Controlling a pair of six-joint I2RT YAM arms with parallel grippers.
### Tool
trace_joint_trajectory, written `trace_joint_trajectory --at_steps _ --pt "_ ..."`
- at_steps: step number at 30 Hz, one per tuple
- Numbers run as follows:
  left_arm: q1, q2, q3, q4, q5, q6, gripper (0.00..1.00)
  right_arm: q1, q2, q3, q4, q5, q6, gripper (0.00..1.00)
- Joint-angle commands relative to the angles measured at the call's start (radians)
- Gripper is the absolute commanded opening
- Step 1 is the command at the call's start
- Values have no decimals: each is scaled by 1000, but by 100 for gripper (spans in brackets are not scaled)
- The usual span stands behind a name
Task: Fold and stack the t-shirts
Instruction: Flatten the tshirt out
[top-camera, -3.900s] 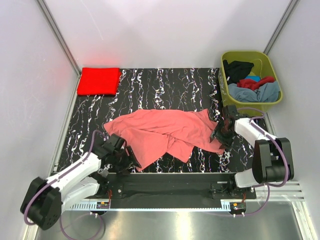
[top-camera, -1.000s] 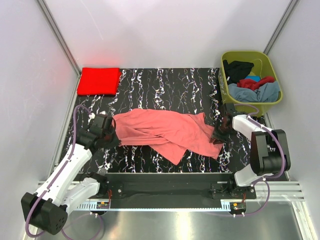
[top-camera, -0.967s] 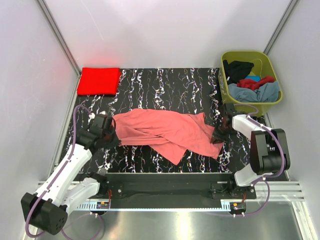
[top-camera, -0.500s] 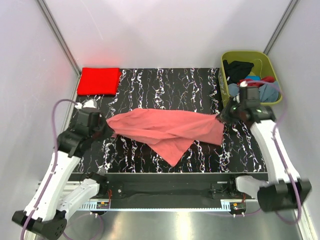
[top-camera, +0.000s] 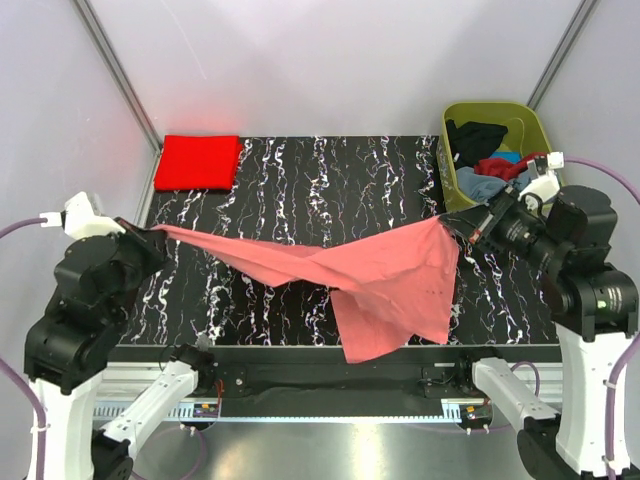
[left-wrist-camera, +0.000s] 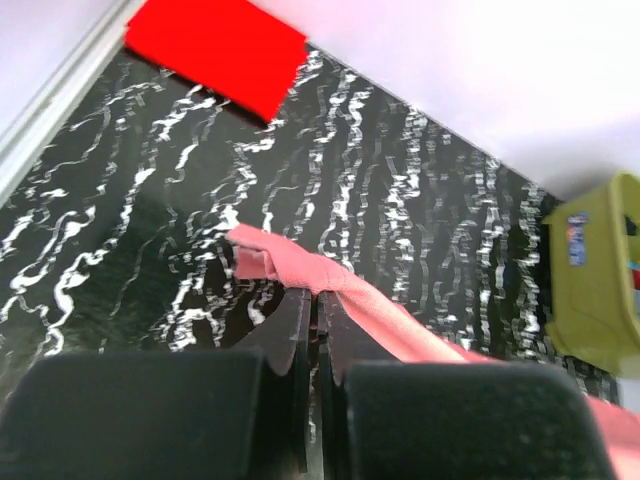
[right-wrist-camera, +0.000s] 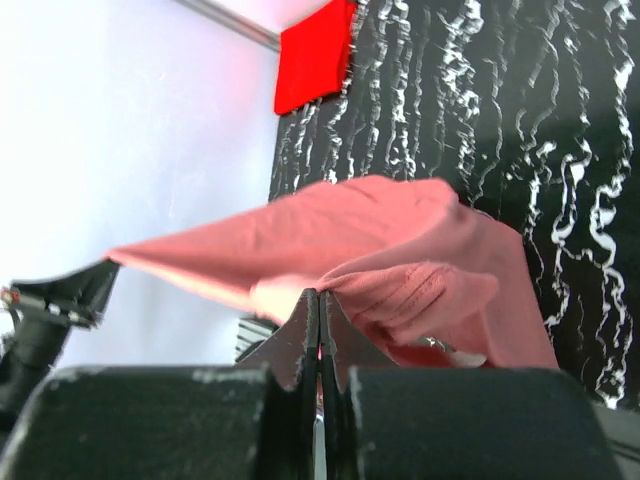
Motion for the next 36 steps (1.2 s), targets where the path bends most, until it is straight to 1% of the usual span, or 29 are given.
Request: trace_joint_trajectory --at_steps 1,2,4,5,6,8,9,11,12,15,16,18,19,22,23,25,26,27,29,30,31,32,33,34,35,36 --pt "5 30 -95 -9 -55 22 0 2 119 -45 3 82 85 0" --pt "3 34 -122 0 -43 16 0 4 145 -90 51 97 87 0" --pt "5 48 -203 12 -30 10 0 2 239 -123 93 146 95 0" --pt "5 56 -225 15 -18 15 0 2 271 -157 165 146 95 0" --pt "5 83 -244 16 -18 18 0 2 343 -166 191 161 95 0" --pt "8 126 -277 14 -39 30 0 2 421 -163 249 169 63 0" --pt "14 140 -275 3 -52 33 0 4 505 -151 256 200 44 0" --pt "40 160 -233 -3 -81 50 0 2 585 -100 267 220 -2 0" --pt "49 168 -210 -3 -92 57 0 2 654 -74 268 227 -23 0" --pt "72 188 -97 -4 -148 90 0 2 747 44 268 227 -62 0" --pt "77 198 -28 -3 -173 99 0 2 762 121 271 224 -63 0" --pt "79 234 43 -3 -191 119 0 4 802 212 270 200 -57 0" --pt "79 243 110 -3 -201 120 0 4 817 310 267 188 -42 0" --pt "77 278 214 -1 -227 119 0 2 869 462 224 125 4 0" --pt "79 290 233 2 -237 119 0 4 876 543 196 111 16 0" --pt "79 297 261 9 -253 120 0 4 873 596 169 79 46 0" --pt "77 297 261 12 -257 125 0 4 859 589 156 71 52 0" --pt "77 297 259 12 -260 127 0 5 809 566 155 60 59 0" --pt "79 285 243 14 -256 127 0 5 737 449 150 50 75 0" --pt "79 277 233 12 -245 123 0 4 654 402 146 43 75 0" --pt "79 269 198 12 -212 122 0 5 611 297 135 42 82 0" --pt "79 243 169 14 -196 116 0 5 568 239 107 36 89 0" --pt "79 228 135 9 -185 111 0 4 488 184 86 14 93 0" --pt "77 211 47 9 -172 108 0 5 451 73 63 4 110 0" --pt "77 170 1 9 -168 96 0 7 375 15 23 -22 122 0" --pt "79 151 -42 3 -167 93 0 7 336 -40 11 -33 133 0"
